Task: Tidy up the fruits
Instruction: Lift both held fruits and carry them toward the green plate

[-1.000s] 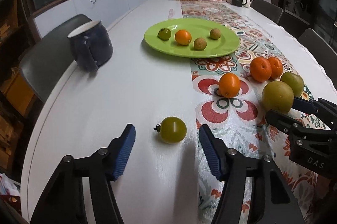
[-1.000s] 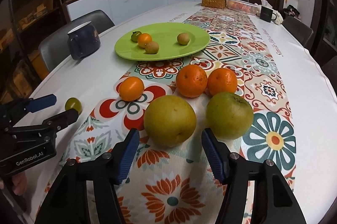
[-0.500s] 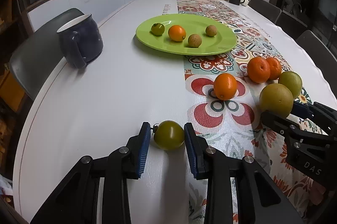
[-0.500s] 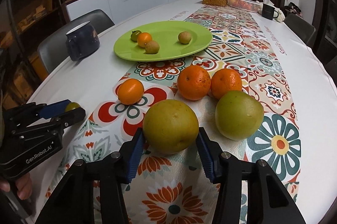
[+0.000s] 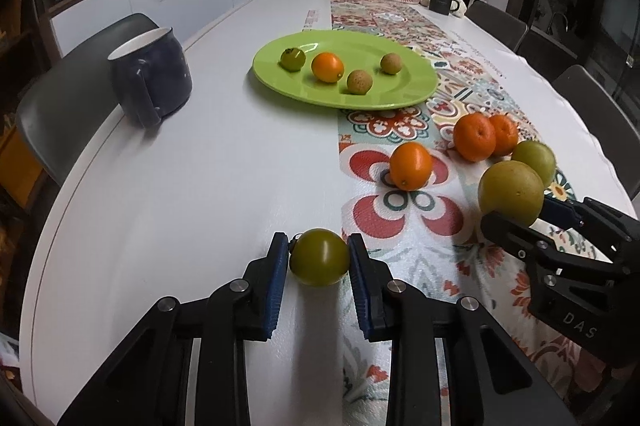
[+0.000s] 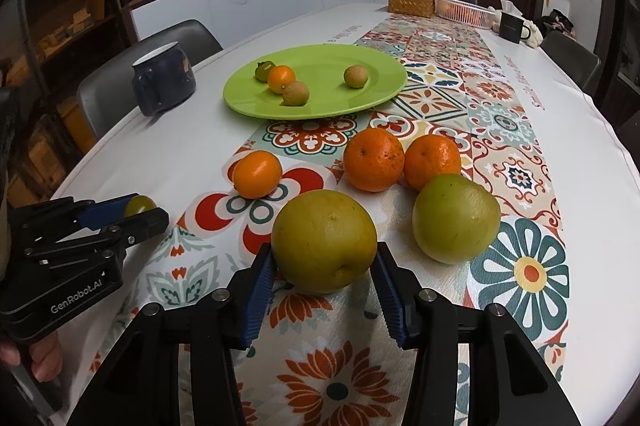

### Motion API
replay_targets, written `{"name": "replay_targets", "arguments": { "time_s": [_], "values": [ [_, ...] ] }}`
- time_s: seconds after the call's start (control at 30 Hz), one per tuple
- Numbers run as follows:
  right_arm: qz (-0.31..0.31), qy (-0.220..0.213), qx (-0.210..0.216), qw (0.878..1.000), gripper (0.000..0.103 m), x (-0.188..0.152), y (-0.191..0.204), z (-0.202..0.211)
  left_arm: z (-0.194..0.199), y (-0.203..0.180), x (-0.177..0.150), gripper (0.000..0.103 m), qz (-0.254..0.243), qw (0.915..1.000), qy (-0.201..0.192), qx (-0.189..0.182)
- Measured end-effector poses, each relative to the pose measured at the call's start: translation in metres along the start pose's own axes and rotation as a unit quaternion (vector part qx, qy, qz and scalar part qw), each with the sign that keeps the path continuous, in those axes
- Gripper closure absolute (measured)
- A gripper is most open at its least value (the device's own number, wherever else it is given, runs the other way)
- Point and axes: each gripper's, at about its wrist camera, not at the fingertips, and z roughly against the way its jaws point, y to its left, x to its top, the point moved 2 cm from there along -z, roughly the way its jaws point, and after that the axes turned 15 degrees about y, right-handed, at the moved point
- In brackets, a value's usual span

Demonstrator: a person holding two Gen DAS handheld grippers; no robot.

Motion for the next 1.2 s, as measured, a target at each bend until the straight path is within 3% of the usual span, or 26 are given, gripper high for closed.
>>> {"name": "replay_targets", "arguments": {
  "time_s": [0.67,1.2],
  "values": [
    [0.021,-0.069,0.015,0.997,0.054,0.013,0.009,0.059,0.061,-0.014,0.021,0.073,-0.018,0.9974,-0.070,-0.007],
    [0.032,-0.109,0.024,0.993,0.054,0.081,0.001,0.081,0.090,-0.020,0.084,0.073,-0.035,0.9923,-0.119,0.008]
  ]
}}
